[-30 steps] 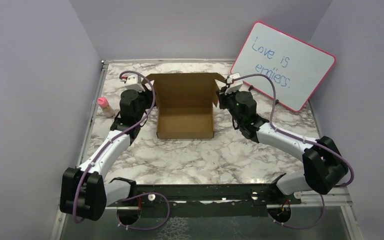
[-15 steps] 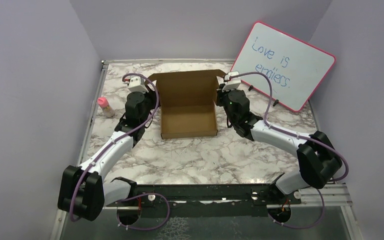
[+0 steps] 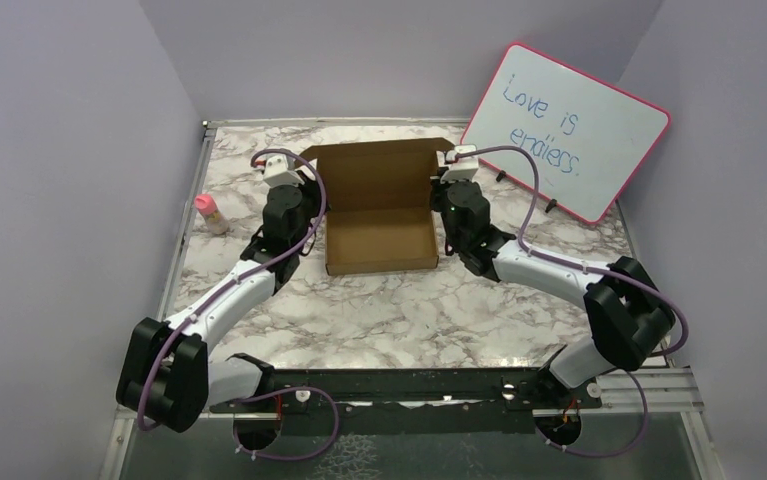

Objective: Fold the paper box

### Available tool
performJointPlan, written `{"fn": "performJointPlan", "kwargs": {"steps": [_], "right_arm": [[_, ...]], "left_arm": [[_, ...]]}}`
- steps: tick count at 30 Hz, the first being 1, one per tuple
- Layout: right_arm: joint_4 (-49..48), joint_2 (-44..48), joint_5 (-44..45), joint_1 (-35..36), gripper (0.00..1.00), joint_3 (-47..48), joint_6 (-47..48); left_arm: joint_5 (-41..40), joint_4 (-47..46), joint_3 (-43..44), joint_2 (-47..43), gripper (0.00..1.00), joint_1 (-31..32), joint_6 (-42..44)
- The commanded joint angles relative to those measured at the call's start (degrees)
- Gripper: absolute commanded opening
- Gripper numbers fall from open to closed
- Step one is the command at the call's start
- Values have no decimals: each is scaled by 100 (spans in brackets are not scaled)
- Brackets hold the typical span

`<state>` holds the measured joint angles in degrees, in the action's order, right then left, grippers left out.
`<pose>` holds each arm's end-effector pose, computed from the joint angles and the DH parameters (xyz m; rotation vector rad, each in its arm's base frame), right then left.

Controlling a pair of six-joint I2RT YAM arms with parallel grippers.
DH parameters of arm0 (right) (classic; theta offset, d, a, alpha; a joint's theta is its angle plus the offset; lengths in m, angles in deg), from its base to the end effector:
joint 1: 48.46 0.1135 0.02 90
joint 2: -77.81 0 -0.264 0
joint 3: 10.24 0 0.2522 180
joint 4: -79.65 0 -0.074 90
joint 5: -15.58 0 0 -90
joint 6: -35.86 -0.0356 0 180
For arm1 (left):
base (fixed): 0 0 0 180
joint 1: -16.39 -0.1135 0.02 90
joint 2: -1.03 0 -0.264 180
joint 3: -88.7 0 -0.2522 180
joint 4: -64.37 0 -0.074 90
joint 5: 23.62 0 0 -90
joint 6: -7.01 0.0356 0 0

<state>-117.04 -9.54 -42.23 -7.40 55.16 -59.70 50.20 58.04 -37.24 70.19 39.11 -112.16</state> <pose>0.2729 0.2126 0.2734 -0.0865 1.6484 0.1532 0.2589 -0.0976 0.2780 -0.3068 1.7092 -0.4264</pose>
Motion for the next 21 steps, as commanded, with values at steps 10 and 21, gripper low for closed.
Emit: {"fn": "performJointPlan", "kwargs": {"steps": [10,21], "right_arm": [[-312,-340,592,214,2,282,-436],[-421,-324,793,291,2,51,-558]], "left_arm": [[-631,-667,214,332,13,337,-726],[-850,-811,-37,337,15,452,-809]]}}
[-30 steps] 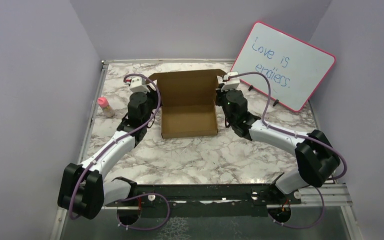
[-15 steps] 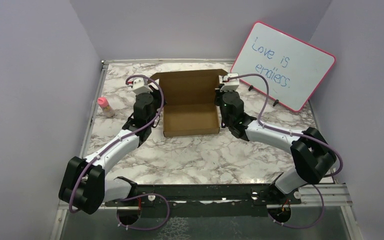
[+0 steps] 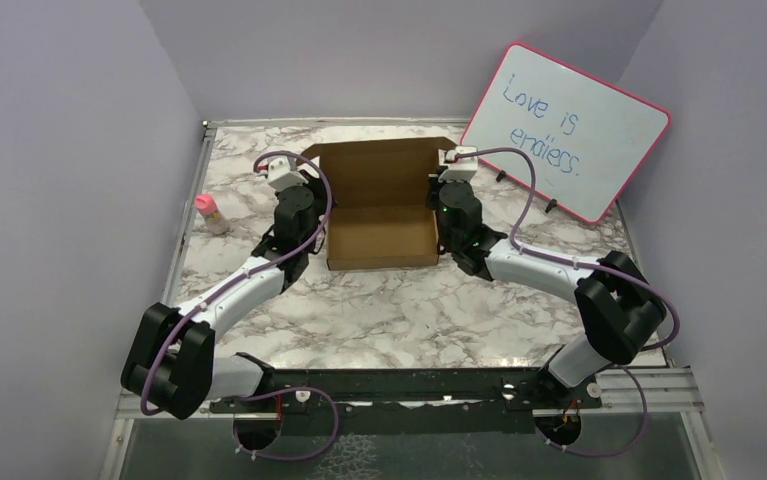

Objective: Fold the paper box

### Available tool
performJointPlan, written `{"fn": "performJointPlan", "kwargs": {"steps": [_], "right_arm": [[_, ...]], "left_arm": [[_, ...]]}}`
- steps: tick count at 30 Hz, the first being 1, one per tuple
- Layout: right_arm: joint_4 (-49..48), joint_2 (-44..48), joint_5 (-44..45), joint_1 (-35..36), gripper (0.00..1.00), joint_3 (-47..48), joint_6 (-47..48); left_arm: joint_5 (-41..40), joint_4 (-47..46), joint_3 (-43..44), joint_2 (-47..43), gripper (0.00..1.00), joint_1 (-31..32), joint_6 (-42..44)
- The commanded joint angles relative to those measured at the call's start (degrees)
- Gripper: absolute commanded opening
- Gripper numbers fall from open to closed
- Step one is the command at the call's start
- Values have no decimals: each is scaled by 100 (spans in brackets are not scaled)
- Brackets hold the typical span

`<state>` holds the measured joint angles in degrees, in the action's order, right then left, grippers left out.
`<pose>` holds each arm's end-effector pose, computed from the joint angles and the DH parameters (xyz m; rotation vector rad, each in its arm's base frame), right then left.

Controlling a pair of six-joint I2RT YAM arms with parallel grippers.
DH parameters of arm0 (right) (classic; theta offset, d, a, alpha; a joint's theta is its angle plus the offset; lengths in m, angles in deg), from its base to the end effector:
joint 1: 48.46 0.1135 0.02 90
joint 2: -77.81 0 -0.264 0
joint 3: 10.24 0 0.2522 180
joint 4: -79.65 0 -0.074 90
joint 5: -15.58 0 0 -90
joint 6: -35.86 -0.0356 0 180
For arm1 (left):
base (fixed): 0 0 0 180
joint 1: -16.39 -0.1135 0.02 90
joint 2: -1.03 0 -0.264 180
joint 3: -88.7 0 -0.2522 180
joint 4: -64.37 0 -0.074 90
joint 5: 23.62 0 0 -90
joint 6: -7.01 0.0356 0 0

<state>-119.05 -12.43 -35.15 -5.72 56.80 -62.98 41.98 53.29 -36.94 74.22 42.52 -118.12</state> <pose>0.2754 0.2238 0.2702 0.0371 1.6326 0.1255 0.2649 -0.1135 0.2705 -0.4488 1.6531 -0.4356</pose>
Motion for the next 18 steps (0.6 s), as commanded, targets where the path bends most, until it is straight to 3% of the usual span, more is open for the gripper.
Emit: {"fn": "performJointPlan", "kwargs": {"steps": [1,18], "right_arm": [[-212,-18,89,127,2,-146,-232],[-282,160,97,234,3,-757,-439]], "left_arm": [[-29,-337,-103,-104,16,112,-194],[101,-338,-825,-668,18,129,-349]]}}
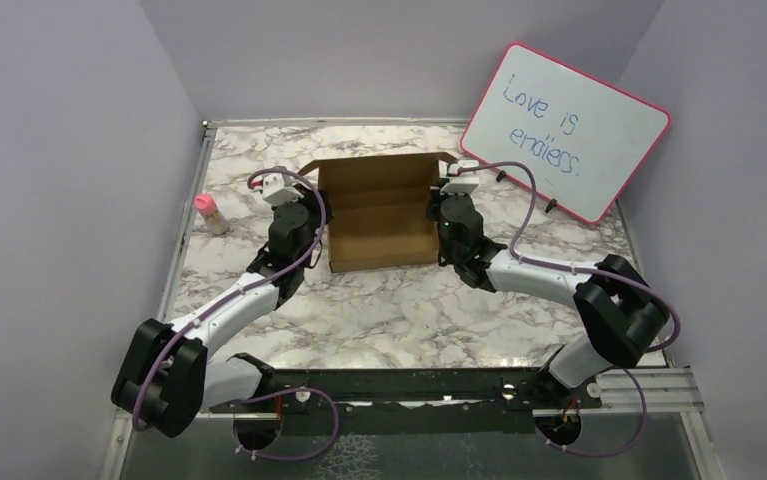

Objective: Fold the paper box

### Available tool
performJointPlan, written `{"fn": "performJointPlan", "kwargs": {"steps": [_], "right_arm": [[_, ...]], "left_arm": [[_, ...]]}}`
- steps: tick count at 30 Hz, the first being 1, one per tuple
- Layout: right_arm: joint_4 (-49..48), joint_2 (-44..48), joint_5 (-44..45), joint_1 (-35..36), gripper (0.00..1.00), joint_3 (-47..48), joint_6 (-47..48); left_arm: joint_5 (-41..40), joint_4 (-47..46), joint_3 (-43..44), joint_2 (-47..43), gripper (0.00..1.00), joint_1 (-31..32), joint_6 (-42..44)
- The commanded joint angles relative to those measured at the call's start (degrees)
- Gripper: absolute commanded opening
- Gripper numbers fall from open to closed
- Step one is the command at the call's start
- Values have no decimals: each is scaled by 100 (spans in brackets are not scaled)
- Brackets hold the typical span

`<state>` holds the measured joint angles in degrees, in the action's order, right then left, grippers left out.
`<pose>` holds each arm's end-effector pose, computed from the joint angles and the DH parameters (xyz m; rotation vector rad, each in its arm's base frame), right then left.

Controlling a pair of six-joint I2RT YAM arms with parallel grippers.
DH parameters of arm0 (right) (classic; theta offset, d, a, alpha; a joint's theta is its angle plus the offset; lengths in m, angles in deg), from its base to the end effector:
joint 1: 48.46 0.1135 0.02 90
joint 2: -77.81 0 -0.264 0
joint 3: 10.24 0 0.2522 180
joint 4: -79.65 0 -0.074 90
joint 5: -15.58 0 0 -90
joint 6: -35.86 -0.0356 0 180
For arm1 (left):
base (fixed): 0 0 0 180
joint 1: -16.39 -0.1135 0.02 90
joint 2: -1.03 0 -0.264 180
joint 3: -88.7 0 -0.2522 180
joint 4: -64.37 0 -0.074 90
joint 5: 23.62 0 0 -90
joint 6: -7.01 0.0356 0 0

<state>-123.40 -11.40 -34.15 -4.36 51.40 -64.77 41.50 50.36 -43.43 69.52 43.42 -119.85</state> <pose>0.2607 0.2206 0.2528 0.0565 1.6322 0.1534 0.2427 -0.1070 0.2581 -0.4688 1.6315 -0.4733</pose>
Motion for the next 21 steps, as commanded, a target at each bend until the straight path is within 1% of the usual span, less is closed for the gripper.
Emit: {"fn": "performJointPlan", "kwargs": {"steps": [1,13,16,21], "right_arm": [[165,70,-20,106,3,-249,-283],[48,130,-81,126,6,-656,-518],[-16,181,-87,126,6,-798,-536],[-185,292,-228,126,11,-1070,-417]], "left_arm": [[150,-45,-229,-231,19,40,-180],[296,-55,-824,-487,25,40,-257],[333,-45,-936,-553,28,39,-264],[357,-36,-1124,-769,33,40,-251]]}}
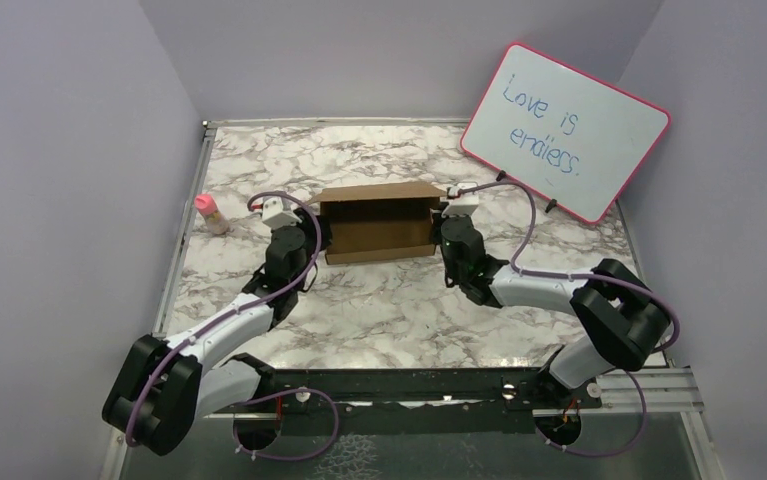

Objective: Fold the paper box

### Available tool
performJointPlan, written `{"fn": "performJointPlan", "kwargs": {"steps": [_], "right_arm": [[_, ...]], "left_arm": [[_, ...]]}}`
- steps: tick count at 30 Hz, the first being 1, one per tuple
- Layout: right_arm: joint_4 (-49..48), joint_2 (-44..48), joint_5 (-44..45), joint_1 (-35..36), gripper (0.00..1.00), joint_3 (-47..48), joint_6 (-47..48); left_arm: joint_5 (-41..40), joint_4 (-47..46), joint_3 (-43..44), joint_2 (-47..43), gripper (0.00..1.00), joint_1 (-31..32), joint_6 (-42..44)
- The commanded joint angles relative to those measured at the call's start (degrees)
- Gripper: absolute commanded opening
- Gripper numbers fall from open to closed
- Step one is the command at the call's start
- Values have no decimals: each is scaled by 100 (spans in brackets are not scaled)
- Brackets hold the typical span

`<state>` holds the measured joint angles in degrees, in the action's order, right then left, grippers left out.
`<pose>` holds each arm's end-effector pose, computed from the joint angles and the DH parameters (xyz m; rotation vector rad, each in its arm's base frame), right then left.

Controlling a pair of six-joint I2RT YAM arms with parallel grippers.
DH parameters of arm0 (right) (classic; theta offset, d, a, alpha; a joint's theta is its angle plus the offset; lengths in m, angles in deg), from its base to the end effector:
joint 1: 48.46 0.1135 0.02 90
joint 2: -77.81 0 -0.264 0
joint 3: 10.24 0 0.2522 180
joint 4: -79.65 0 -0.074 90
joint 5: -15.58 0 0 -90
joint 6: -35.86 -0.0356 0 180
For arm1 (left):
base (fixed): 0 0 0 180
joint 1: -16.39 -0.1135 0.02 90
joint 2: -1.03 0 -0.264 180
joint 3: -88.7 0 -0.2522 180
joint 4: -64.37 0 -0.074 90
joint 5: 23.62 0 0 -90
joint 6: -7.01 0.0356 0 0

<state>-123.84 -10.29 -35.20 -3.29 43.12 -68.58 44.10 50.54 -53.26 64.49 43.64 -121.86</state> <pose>0.2402 0.2097 0.2138 0.0281 1.7250 0.1635 0.2147 -0.0954 0.2199 -0.4598 1.7238 -0.4931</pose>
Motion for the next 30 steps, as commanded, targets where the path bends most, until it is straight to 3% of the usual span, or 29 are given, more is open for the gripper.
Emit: {"fn": "performJointPlan", "kwargs": {"steps": [1,9,14,17,21,25,30], "right_arm": [[-157,191,-147,18,13,-298,9],[-11,716,-219,17,29,-835,34],[257,1193,-335,17,36,-1043,107],[616,1500,-334,18,43,-1103,127],[1042,2022,-296,18,55,-1102,357],[1448,2568,-282,7,63,-901,745],[1930,2854,-276,1,72,-400,1276]], "left_arm": [[124,-53,-175,-320,35,18,-19],[373,363,-477,-980,59,18,132],[348,1440,-347,-1440,73,18,29],[352,2045,-284,-1837,87,13,-29],[343,2935,23,-2505,97,10,240],[167,3554,607,-2920,99,7,757],[-93,3800,1369,-2807,99,9,1342]]}}
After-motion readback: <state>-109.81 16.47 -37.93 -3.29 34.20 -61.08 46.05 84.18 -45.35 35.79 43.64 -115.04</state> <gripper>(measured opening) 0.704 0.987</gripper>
